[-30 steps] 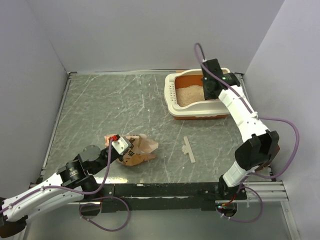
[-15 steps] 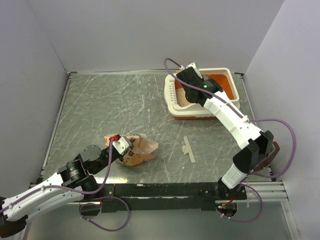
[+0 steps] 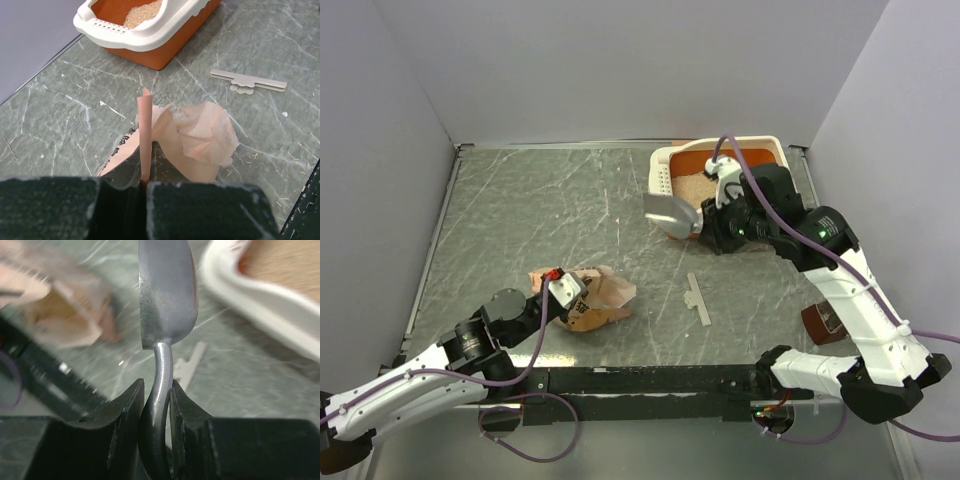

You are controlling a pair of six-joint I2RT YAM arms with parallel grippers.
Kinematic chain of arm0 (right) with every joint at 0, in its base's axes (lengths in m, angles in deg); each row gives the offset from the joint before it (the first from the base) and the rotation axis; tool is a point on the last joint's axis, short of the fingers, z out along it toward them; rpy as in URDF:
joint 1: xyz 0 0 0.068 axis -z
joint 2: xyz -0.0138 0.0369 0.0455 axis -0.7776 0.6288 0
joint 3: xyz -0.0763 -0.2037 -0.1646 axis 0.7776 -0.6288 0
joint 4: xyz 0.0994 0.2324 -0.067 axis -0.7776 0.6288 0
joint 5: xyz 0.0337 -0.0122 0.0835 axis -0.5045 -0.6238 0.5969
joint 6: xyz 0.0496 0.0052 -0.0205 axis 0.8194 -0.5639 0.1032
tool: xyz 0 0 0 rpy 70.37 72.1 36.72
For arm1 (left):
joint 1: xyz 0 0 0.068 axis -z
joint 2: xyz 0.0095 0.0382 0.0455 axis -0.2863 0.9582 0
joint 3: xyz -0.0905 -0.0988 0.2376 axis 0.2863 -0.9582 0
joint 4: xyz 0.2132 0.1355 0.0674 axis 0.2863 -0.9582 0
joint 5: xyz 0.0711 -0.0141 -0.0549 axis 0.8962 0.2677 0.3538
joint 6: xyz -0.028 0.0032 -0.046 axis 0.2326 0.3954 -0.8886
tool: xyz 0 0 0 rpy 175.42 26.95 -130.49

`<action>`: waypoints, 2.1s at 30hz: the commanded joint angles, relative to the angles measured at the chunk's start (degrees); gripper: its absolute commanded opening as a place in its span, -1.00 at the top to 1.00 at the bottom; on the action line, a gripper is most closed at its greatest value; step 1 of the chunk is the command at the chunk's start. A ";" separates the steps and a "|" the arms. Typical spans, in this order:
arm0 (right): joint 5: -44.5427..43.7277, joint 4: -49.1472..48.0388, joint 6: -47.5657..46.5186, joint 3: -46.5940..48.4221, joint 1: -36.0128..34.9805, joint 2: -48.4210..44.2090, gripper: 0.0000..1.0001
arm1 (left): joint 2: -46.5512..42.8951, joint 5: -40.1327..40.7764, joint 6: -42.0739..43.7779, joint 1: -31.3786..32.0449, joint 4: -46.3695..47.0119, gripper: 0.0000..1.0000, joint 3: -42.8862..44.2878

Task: Fill the litter box with clean litter

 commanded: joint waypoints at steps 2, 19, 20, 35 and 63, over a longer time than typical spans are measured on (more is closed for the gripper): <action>12.16 2.84 -3.60 -4.02 -2.56 -2.76 1.00 | 0.56 1.93 -1.06 0.34 0.77 0.99 2.06; 9.96 2.24 -5.36 -7.98 -11.79 -2.23 1.00 | 1.27 4.66 -0.88 0.34 0.50 0.99 1.97; 10.14 1.79 -5.36 -8.06 -12.23 -1.88 1.00 | 1.35 4.75 -0.97 0.34 0.41 0.99 1.97; 10.66 -3.22 -3.87 -7.36 -18.11 6.90 1.00 | 1.35 3.78 -0.88 0.34 0.59 0.99 1.97; 2.93 5.64 1.32 9.94 -22.16 31.77 1.00 | 0.04 1.41 -1.14 0.43 0.59 0.99 2.32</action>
